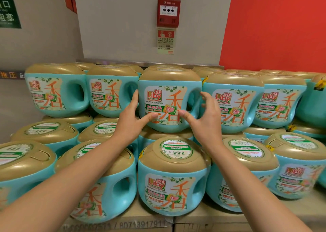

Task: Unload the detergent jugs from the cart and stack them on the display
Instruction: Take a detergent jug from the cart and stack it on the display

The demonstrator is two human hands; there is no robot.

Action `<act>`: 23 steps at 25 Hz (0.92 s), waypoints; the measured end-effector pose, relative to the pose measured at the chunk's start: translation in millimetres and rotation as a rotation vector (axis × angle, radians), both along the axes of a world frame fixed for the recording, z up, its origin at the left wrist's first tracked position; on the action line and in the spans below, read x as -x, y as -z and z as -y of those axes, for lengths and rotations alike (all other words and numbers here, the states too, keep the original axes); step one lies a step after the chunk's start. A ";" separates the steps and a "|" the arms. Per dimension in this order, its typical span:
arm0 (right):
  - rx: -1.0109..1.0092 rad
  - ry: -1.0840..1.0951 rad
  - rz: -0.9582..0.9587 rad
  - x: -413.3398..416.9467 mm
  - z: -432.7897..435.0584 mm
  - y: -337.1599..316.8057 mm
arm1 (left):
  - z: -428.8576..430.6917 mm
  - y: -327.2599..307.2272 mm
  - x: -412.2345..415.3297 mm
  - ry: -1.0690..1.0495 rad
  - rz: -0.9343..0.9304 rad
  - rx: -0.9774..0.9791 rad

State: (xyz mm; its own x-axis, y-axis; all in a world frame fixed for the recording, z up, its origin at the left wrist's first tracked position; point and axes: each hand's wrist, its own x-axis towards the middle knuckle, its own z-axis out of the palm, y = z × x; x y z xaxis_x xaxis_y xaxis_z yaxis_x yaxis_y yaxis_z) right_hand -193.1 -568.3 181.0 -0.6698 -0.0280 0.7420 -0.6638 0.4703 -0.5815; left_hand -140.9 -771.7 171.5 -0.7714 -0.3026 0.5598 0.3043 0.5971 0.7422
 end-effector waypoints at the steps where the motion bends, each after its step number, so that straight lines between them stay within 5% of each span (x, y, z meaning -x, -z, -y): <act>1: 0.046 0.037 -0.046 0.7 -9.5 -0.5 | -0.2 0.4 -0.1 -0.013 -0.002 0.009; 3: 0.139 0.175 -0.101 5.8 -35.3 -0.6 | -1.4 1.7 -0.4 -0.018 -0.005 -0.019; 6: 0.152 0.285 0.092 18.5 -69.1 -1.3 | -6.9 -0.4 2.0 -0.009 0.056 -0.044; 11: 0.114 0.199 0.231 40.6 -92.2 -5.6 | -19.8 -2.5 10.9 -0.094 0.060 -0.044; 23: 0.172 0.134 0.198 44.1 -96.0 3.2 | -27.2 -3.1 1.8 -0.248 0.031 0.029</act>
State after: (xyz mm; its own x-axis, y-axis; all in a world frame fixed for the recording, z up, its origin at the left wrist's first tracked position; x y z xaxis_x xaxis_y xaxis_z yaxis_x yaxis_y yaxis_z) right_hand -237.2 -472.3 177.8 -0.7911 0.1852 0.5830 -0.4684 0.4296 -0.7720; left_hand -142.7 -744.5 174.6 -0.6929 -0.4689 0.5478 0.1232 0.6716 0.7306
